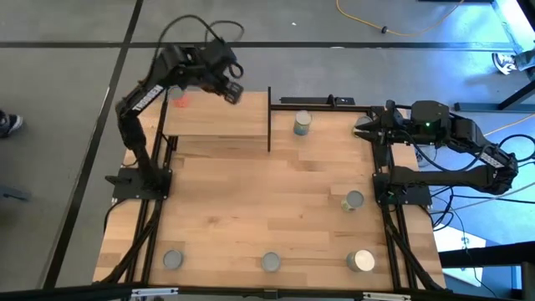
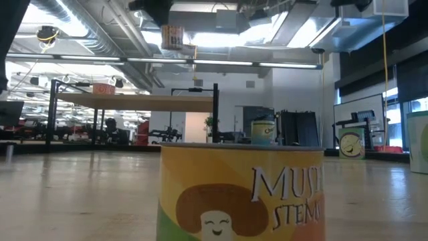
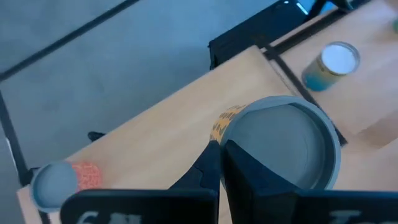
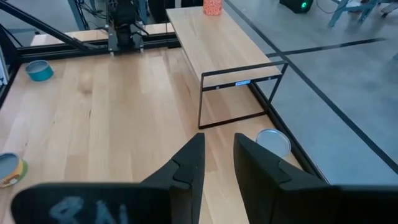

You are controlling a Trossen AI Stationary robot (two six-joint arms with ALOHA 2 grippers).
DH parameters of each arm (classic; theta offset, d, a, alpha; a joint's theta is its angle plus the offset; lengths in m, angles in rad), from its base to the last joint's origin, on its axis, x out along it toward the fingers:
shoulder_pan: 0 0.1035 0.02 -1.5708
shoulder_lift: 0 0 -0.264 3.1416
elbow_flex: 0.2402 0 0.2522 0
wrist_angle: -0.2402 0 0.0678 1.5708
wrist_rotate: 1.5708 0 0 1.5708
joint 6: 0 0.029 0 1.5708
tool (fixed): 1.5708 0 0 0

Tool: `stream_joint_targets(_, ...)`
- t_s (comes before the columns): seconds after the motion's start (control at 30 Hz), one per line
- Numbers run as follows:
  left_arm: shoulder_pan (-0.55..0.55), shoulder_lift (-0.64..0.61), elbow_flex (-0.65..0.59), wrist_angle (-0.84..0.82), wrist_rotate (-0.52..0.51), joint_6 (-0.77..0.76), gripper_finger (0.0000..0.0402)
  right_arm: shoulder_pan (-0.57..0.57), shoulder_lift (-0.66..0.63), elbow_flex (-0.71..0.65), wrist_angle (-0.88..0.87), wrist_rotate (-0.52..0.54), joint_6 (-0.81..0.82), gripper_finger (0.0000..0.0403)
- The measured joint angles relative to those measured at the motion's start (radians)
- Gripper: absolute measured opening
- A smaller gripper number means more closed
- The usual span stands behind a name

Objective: Pick and place cans onto a shelf
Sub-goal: Put the canned black beans on the shelf

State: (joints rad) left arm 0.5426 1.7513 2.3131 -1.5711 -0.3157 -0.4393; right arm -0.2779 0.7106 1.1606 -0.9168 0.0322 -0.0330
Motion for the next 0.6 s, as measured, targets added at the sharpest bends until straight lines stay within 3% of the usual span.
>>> stream_joint_targets(0.23, 0.101, 0.0, 0.0, 0.0, 0.046, 0.023, 0.0, 0.0, 0.003, 0.0, 0.0, 0.0, -0.005, 0.0087)
stream_joint_targets(0.6, 0.143, 0.0, 0.0, 0.0, 0.078, 0.081, 0.0, 0.0, 0.003, 0.0, 0.0, 0.0, -0.031, 0.0087)
